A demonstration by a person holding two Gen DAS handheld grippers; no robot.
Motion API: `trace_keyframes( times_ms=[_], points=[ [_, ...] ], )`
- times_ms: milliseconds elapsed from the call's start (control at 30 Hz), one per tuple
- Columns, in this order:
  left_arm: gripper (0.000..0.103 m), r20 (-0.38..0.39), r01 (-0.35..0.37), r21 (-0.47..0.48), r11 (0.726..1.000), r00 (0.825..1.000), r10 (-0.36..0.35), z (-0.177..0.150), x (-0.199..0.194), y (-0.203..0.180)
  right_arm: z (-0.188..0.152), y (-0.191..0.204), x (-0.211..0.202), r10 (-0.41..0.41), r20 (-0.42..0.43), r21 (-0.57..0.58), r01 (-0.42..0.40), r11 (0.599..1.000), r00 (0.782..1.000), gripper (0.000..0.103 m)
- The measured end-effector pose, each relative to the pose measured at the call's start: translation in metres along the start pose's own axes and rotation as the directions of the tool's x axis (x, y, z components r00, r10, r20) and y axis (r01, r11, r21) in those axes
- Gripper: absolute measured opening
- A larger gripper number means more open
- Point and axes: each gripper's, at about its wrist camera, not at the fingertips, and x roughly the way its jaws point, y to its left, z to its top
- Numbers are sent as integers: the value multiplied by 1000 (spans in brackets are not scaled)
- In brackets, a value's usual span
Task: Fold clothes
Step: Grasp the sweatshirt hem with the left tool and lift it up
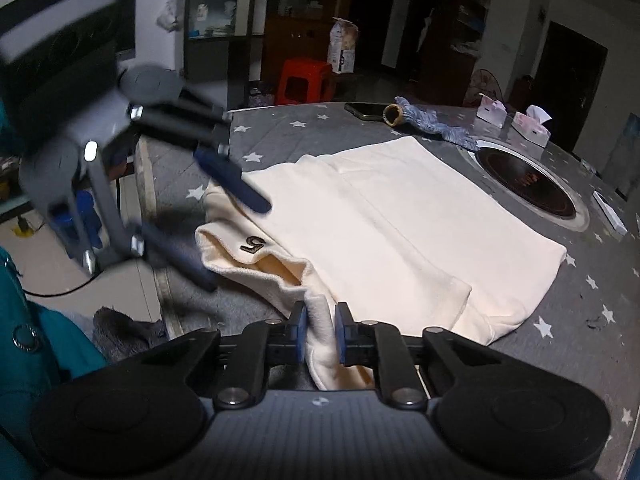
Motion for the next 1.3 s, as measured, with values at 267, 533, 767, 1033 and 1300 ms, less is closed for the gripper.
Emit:
trace_keyframes(
  times_ms=[267, 533, 767, 1033, 1300],
  points=[
    [11, -23, -22, -39, 999, 999, 21, 0, 19, 11, 1, 2, -5, 0, -1, 0, 0, 1000, 1000, 10],
    [6, 17, -29, -109, 994, 999, 31, 16, 16, 33, -7, 15, -11, -45, 42, -121, 50, 991, 998, 61],
    [7, 14, -24, -136, 990, 1000, 27, 16, 13, 39, -8, 7, 14, -78, 15, -112, 80, 990, 997, 39],
    [52, 9, -86, -129, 988, 996, 88, -5, -13, 31, 3, -24, 11, -13, 14, 68, 12, 998, 1000, 12],
    [59, -76, -168, -52, 984, 984, 164, -30, -17, 25, 17, -41, 7, -5, 32, 148, 0, 989, 999, 11]
  ],
)
